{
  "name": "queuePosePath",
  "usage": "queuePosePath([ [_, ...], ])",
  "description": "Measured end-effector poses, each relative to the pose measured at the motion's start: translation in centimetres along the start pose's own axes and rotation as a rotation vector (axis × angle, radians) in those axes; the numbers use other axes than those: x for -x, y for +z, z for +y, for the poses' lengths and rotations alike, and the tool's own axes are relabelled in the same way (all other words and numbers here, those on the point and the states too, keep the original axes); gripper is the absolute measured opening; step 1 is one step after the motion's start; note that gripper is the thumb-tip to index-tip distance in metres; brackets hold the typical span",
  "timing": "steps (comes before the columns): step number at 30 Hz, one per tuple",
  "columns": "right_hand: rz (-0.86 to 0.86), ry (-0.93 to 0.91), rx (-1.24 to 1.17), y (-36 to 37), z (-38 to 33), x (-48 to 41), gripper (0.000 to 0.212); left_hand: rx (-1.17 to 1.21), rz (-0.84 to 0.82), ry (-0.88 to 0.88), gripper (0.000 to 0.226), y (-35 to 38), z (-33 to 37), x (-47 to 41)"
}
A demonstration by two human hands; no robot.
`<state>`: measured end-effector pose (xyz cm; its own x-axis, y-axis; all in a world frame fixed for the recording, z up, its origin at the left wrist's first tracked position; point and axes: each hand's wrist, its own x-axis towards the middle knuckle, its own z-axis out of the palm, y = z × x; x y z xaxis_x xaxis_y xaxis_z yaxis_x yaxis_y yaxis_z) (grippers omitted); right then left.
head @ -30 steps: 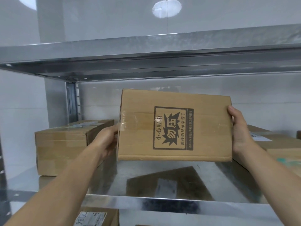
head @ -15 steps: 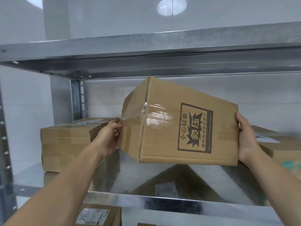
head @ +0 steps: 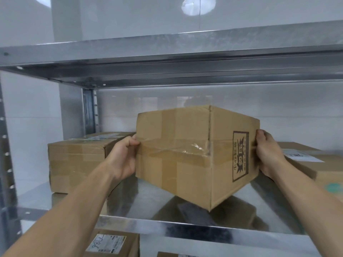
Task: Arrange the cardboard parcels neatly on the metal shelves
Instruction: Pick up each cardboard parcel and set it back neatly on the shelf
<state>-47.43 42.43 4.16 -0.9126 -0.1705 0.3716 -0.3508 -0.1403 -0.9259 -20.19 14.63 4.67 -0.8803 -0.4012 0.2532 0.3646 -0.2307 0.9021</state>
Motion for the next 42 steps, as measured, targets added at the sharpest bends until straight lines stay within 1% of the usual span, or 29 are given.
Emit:
queuePosePath([
  [2,0.03,-0.014,0.045,0.6,-0.6,0.2,0.063,0.033,-0.037,-0.02,0.056,0.2,-0.2,0.1],
  [5,0.014,0.03,0.027,1.0,-0.8,0.2,0.064,0.112,-0.065,-0.018,0.043,0.6,-0.1,0.0],
  [7,-0.033,0.116,-0.03,1.5,-0.7,0.4,0.076,0.116,-0.065,-0.018,0.04,1.1,0.1,-0.1],
  [8,-0.059,0.123,-0.072,1.6,-0.4,0.3,0.079,0.105,-0.05,-0.02,0.039,1.2,0.1,-0.1],
  [10,-0.093,0.109,-0.14,2.0,-0.3,0.5,0.073,0.084,-0.025,-0.033,0.036,1.7,0.3,0.0],
  [11,-0.104,0.108,-0.136,2.1,-0.2,0.5,0.076,0.074,-0.012,-0.043,0.036,1.8,0.2,0.1],
  [14,-0.129,0.128,-0.065,2.3,-0.2,0.8,0.103,0.037,0.046,-0.054,0.044,2.0,0.0,0.2],
  [17,-0.085,0.173,0.001,1.5,2.2,-2.4,0.119,-0.001,0.089,-0.074,0.045,1.9,-0.3,0.3],
  [19,-0.026,0.187,0.062,1.4,2.9,-3.6,0.123,-0.038,0.118,-0.089,0.043,1.8,-0.4,0.2],
  [20,-0.037,0.178,0.119,1.5,2.1,-2.9,0.12,-0.058,0.129,-0.095,0.042,1.8,-0.4,0.2],
  [21,-0.045,0.14,0.177,1.8,0.7,-1.5,0.109,-0.073,0.132,-0.099,0.042,1.9,-0.3,0.2],
  [23,-0.085,0.067,0.232,2.5,-0.6,0.0,0.078,-0.092,0.13,-0.111,0.042,2.0,-0.2,0.0],
  [26,-0.147,0.004,0.196,2.4,-0.5,-0.8,0.039,-0.151,0.139,-0.126,0.042,2.4,0.1,-0.3],
  [27,-0.172,0.015,0.159,2.3,-0.6,-0.7,0.029,-0.164,0.143,-0.124,0.042,2.5,0.2,-0.3],
  [28,-0.194,0.041,0.128,2.3,-0.5,-1.0,0.024,-0.178,0.138,-0.126,0.041,2.7,0.3,-0.4],
  [30,-0.247,0.104,0.081,2.0,-0.4,-1.1,0.03,-0.196,0.121,-0.123,0.041,3.2,0.4,-0.3],
  [33,-0.389,0.174,0.062,1.0,0.9,-2.5,0.051,-0.188,0.131,-0.117,0.046,3.5,0.5,-0.2],
  [34,-0.406,0.189,0.058,0.7,0.9,-2.5,0.054,-0.177,0.134,-0.118,0.046,3.5,0.5,-0.2],
  [37,-0.454,0.223,-0.003,0.7,-1.2,-0.2,0.041,-0.14,0.15,-0.122,0.049,3.4,0.6,0.0],
  [38,-0.474,0.222,-0.034,0.8,-2.0,0.7,0.042,-0.134,0.158,-0.121,0.05,3.5,0.6,0.1],
  [41,-0.465,0.172,-0.084,1.3,-4.0,2.4,0.063,-0.106,0.156,-0.102,0.046,3.7,0.8,0.3],
  [42,-0.453,0.17,-0.117,1.3,-4.7,3.0,0.061,-0.098,0.156,-0.096,0.047,3.8,0.9,0.3],
])
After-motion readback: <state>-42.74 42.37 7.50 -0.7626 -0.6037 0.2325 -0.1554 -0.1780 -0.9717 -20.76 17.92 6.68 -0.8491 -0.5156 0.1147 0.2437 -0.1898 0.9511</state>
